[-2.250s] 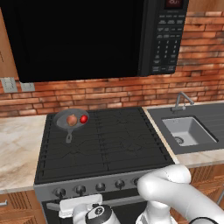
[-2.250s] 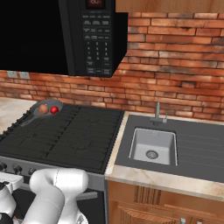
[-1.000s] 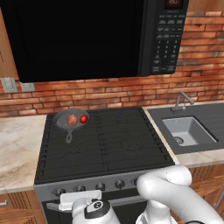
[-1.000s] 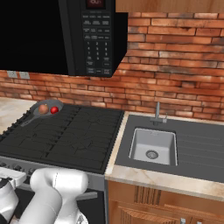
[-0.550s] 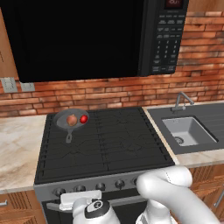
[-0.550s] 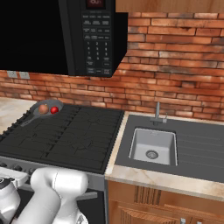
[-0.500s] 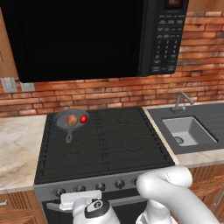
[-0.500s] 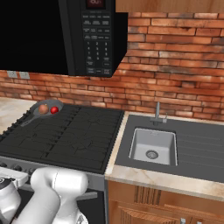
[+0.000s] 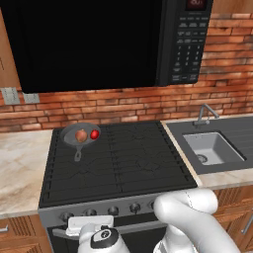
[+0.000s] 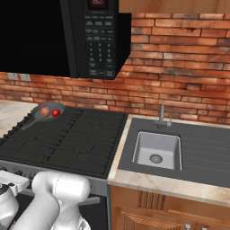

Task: Place the pan on the rear left burner on the stove. Then place the tomato and the onion in the pan and turn on the rear left burner.

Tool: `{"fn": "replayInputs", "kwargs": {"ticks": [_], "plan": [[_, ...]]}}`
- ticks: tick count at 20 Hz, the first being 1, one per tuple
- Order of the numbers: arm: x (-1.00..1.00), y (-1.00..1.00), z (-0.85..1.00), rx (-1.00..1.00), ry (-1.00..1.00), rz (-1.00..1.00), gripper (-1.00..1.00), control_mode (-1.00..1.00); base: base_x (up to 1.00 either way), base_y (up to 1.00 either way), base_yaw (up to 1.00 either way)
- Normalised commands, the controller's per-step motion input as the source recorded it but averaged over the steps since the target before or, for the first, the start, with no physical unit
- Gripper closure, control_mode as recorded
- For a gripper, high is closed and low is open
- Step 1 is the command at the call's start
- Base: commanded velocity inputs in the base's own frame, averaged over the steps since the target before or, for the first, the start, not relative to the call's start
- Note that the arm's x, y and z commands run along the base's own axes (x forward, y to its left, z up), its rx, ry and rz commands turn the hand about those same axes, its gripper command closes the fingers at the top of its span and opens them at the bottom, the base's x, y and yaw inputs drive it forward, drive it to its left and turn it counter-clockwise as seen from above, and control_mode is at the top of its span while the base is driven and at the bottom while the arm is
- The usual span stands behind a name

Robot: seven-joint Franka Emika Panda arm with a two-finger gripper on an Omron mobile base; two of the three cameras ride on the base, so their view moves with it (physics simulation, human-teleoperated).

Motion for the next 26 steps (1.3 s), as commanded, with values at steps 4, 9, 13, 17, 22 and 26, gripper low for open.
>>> {"fn": "replayInputs", "kwargs": {"ticks": [4, 9, 13, 17, 22, 26], "plan": [[0.13, 0.01, 0.00, 0.00, 0.00, 0.00, 1.00, -1.00, 0.00, 0.00, 0.00], [0.02, 0.03, 0.04, -0.01, -0.07, 0.00, 1.00, -1.00, 0.00, 0.00, 0.00], [0.00, 0.10, 0.29, -0.19, -0.11, 0.03, 1.00, -1.00, 0.00, 0.00, 0.00], [0.00, 0.20, 0.54, -0.41, -0.07, 0.04, 1.00, -1.00, 0.00, 0.00, 0.00], [0.00, 0.27, 0.70, -0.61, -0.01, 0.04, 1.00, -1.00, 0.00, 0.00, 0.00], [0.00, 0.34, 0.71, -0.67, 0.00, 0.04, 1.00, -1.00, 0.00, 0.00, 0.00]]}}
